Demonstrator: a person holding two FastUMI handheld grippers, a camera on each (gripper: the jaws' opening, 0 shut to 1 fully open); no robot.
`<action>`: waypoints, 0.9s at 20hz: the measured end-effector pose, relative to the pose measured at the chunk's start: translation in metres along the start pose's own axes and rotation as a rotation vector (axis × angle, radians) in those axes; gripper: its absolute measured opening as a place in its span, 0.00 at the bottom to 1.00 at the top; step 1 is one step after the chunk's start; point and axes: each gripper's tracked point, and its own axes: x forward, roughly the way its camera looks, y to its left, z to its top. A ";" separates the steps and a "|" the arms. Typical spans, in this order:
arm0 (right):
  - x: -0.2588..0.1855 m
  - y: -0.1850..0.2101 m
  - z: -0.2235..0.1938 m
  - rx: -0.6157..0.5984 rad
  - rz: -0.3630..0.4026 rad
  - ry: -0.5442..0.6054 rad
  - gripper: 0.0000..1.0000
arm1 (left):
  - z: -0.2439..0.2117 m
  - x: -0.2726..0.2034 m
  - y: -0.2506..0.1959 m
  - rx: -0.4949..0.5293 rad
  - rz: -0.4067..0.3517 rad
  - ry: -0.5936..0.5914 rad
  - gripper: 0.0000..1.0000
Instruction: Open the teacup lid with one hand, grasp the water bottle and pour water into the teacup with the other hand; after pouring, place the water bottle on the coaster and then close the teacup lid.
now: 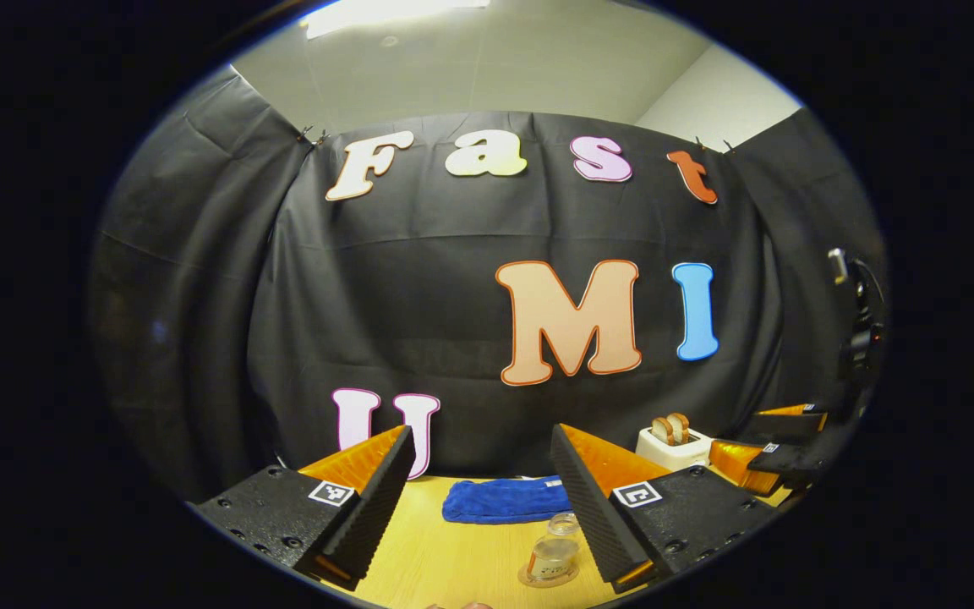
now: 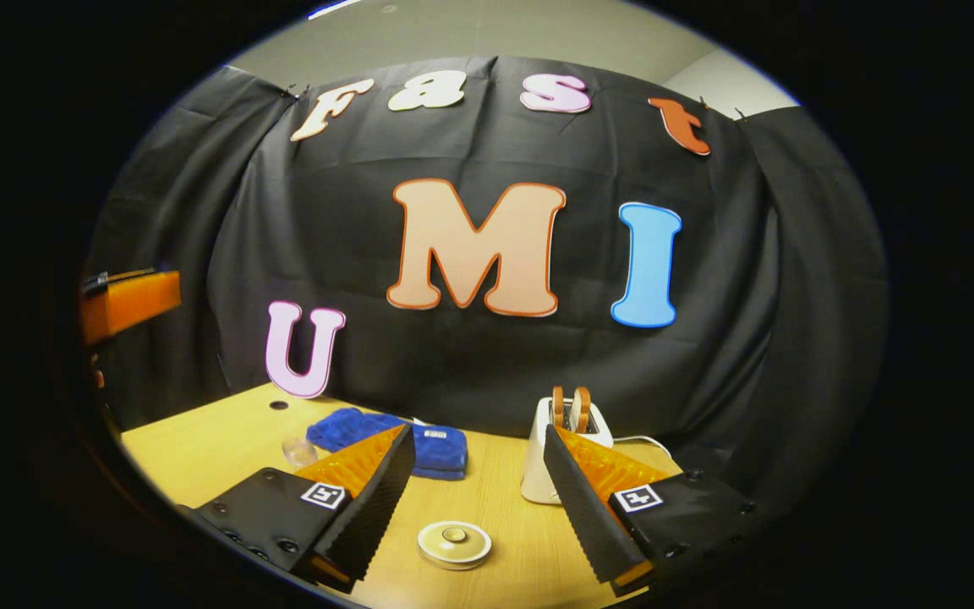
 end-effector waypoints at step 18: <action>0.055 0.018 -0.146 -0.063 0.055 0.300 1.00 | -0.009 -0.009 0.034 0.002 0.105 0.028 0.95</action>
